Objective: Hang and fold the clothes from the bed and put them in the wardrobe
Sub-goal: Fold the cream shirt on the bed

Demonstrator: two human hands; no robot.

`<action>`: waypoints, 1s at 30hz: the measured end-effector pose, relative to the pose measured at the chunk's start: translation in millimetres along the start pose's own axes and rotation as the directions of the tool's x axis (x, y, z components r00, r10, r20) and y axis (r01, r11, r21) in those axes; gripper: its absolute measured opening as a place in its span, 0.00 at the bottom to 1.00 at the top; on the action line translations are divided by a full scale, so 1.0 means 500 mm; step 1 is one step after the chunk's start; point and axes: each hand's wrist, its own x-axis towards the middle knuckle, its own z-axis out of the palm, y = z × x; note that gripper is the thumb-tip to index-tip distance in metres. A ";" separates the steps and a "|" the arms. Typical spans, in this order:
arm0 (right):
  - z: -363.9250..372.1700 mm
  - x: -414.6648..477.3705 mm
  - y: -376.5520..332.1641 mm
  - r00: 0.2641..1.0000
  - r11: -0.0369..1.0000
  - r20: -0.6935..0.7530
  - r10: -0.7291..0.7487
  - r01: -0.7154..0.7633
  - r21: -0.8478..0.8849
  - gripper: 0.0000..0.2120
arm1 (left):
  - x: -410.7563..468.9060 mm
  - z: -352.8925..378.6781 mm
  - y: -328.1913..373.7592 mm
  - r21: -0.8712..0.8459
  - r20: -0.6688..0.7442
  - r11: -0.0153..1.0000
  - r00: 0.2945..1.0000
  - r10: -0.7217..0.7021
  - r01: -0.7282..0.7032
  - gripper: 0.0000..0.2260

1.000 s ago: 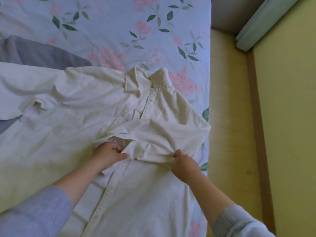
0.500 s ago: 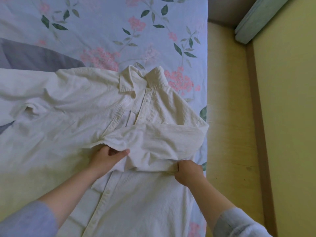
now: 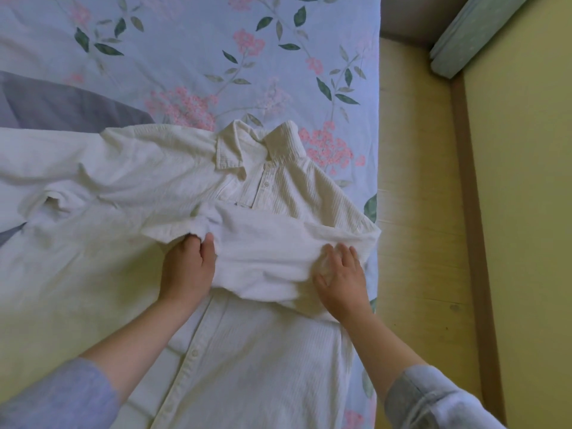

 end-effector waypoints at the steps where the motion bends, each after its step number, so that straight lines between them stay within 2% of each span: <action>1: -0.003 0.001 0.005 0.999 0.999 -0.016 -0.037 0.037 0.017 0.33 | 0.017 -0.006 0.011 0.040 -0.017 0.997 0.998 0.062 -0.061 0.14; 2: -0.005 0.004 0.009 0.998 0.998 -0.027 -0.061 0.062 0.034 0.35 | 0.033 -0.010 0.017 0.078 -0.009 0.992 0.995 0.097 -0.096 0.11; 4: -0.004 0.008 0.014 0.997 0.997 -0.022 -0.072 0.072 0.035 0.37 | 0.056 -0.005 0.015 0.162 0.087 0.985 0.996 0.037 -0.050 0.09; 7: 0.003 0.009 0.011 0.999 1.000 0.046 -0.018 0.018 0.009 0.41 | 0.058 0.013 -0.009 0.372 0.295 0.923 0.930 -0.219 0.100 0.32; 9: 0.001 0.011 0.008 1.000 1.000 0.009 -0.012 0.012 0.009 0.40 | 0.056 0.022 -0.017 0.381 0.376 0.914 0.880 -0.288 0.137 0.43; 11: -0.004 0.005 0.009 0.981 0.995 -0.188 -0.042 0.058 0.078 0.34 | 0.059 0.033 -0.025 0.361 0.417 0.923 0.861 -0.291 0.137 0.51; 13: 0.005 -0.015 0.015 0.901 0.980 -0.431 -0.047 0.126 0.156 0.19 | 0.058 0.041 -0.030 0.303 0.389 0.940 0.881 -0.270 0.154 0.54; 14: 0.017 -0.032 0.019 0.888 0.975 -0.458 -0.032 0.129 0.183 0.11 | 0.056 0.045 -0.034 0.244 0.342 0.954 0.906 -0.251 0.172 0.52; 15: 0.032 -0.050 0.025 0.911 0.973 -0.411 -0.021 0.113 0.200 0.06 | 0.053 0.049 -0.036 0.180 0.289 0.964 0.927 -0.240 0.193 0.48; 17: 0.063 -0.083 0.044 0.971 0.982 -0.239 -0.010 0.056 0.182 0.05 | 0.045 0.055 -0.036 0.092 0.248 0.969 0.937 -0.245 0.229 0.41; 18: 0.074 -0.092 0.057 0.986 0.989 -0.164 -0.025 0.048 0.138 0.10 | 0.042 0.059 -0.035 0.069 0.263 0.967 0.931 -0.253 0.244 0.39; 21: 0.074 -0.082 0.076 0.997 0.997 -0.018 -0.078 0.079 0.025 0.35 | 0.045 0.066 -0.028 0.056 0.302 0.970 0.922 -0.243 0.237 0.34; 24: 0.057 -0.037 0.061 0.993 0.998 0.097 -0.069 0.070 0.000 0.51 | 0.060 0.061 -0.030 0.118 0.284 0.973 0.932 -0.225 0.199 0.32; 28: 0.019 0.035 0.061 0.966 0.999 0.256 0.040 -0.035 -0.025 0.70 | 0.055 0.061 -0.027 0.165 0.351 0.966 0.903 -0.248 0.201 0.42; 30: -0.006 0.059 0.070 0.941 0.996 0.329 0.074 -0.056 -0.062 0.73 | 0.050 0.062 -0.021 0.152 0.381 0.966 0.889 -0.253 0.210 0.48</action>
